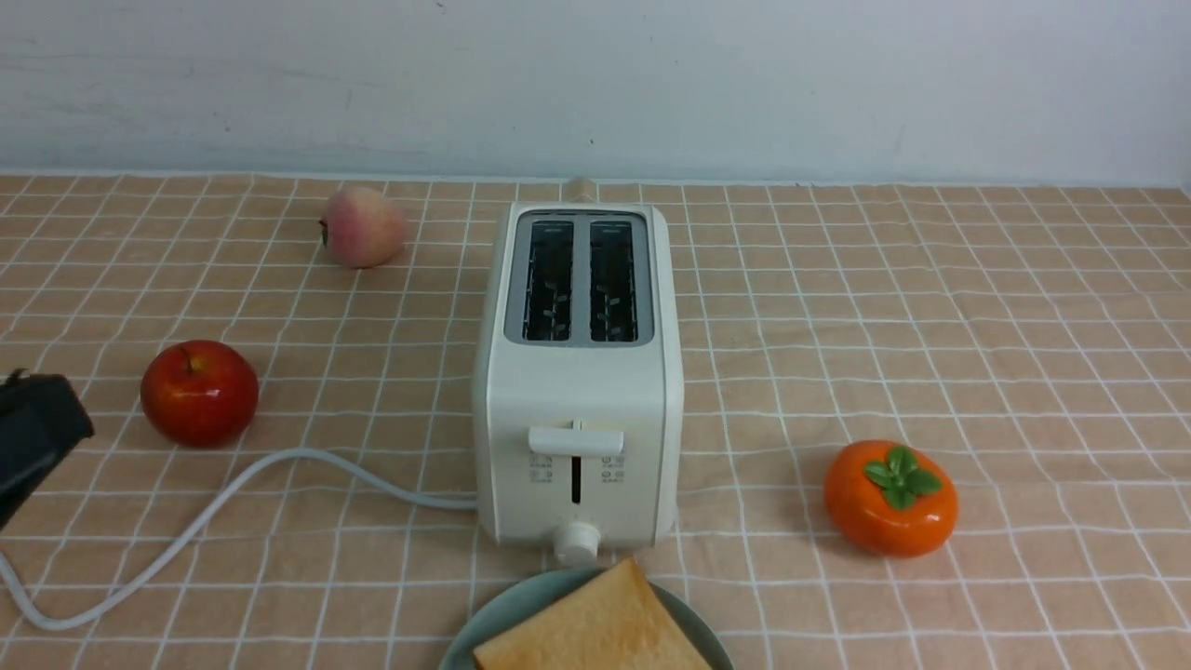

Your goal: Take toasted bread from bread machine on light coffee tablecloth place on plate.

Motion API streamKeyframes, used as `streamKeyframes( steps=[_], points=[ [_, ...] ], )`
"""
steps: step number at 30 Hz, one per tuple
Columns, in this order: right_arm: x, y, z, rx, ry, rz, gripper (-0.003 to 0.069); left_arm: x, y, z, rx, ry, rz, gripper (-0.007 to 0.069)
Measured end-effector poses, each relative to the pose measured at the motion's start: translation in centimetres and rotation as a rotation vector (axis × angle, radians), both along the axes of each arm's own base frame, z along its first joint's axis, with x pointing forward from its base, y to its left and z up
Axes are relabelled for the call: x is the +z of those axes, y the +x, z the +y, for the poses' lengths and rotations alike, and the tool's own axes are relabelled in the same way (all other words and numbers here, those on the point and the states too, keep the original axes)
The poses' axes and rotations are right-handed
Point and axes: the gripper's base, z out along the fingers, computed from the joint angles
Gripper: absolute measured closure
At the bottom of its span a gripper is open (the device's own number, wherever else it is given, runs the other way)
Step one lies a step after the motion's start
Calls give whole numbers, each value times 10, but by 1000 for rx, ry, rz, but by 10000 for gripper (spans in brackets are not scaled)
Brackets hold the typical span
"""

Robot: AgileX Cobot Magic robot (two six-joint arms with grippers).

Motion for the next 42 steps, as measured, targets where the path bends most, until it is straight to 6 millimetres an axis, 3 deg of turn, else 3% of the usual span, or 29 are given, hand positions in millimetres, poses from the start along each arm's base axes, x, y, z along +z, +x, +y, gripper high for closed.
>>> streamKeyframes(
  steps=[13,31,37,42],
  points=[
    [1,1,-3,-31,7,-14,657,-7,32,-25,-47,-20,53,638],
    [1,1,-3,-31,7,-14,638,-11,32,-24,-43,5,62,638],
    [1,1,-3,-32,7,-15,631,-36,17,1,97,-27,31,636],
    [1,1,-3,-32,7,-15,625,-75,-2,22,252,-27,3,635]
  ],
)
